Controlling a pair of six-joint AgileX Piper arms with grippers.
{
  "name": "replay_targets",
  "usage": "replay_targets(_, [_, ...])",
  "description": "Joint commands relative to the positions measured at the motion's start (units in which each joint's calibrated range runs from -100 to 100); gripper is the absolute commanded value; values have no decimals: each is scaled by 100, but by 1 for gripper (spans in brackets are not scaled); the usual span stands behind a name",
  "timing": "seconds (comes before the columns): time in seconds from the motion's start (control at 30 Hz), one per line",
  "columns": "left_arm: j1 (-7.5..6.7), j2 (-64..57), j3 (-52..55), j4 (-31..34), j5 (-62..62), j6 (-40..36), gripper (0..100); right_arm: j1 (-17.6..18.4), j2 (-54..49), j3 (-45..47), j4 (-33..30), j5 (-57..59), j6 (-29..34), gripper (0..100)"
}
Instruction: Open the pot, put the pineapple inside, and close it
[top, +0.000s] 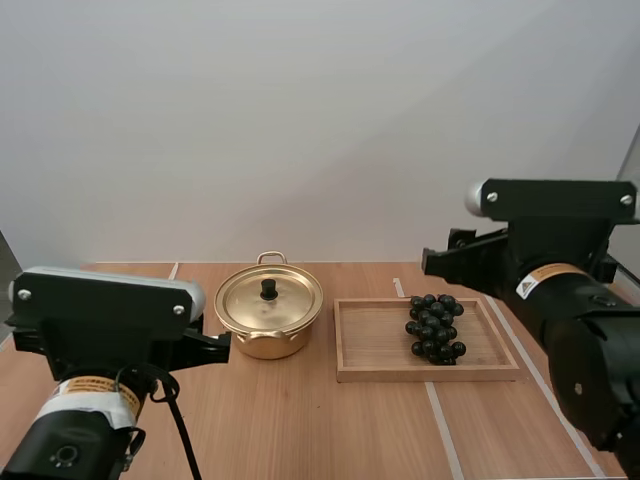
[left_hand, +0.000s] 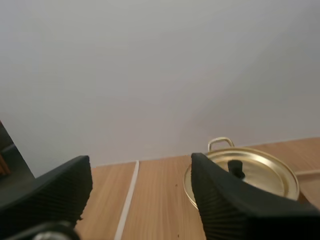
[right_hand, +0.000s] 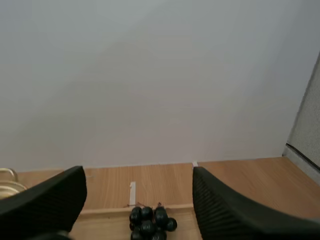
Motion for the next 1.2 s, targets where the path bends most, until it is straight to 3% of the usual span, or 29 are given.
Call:
replay_targets(0.0, [-37,-27,239,76,-121,-68,93,-23,-25,303,-35,24,-479,100])
replay_targets(0.33, [-51,-27,479,-314,631,-480,93,-23,-25,1106,308,-387,-494,100])
replay_targets(0.7, [0,-27,479,-314,680,-500,93,-23,-25,2383,308,-2889,-494,100])
replay_targets(1.17, [141,-27,479,-389,179,-477,92,217,-131,2383,671,-2005,-461,100])
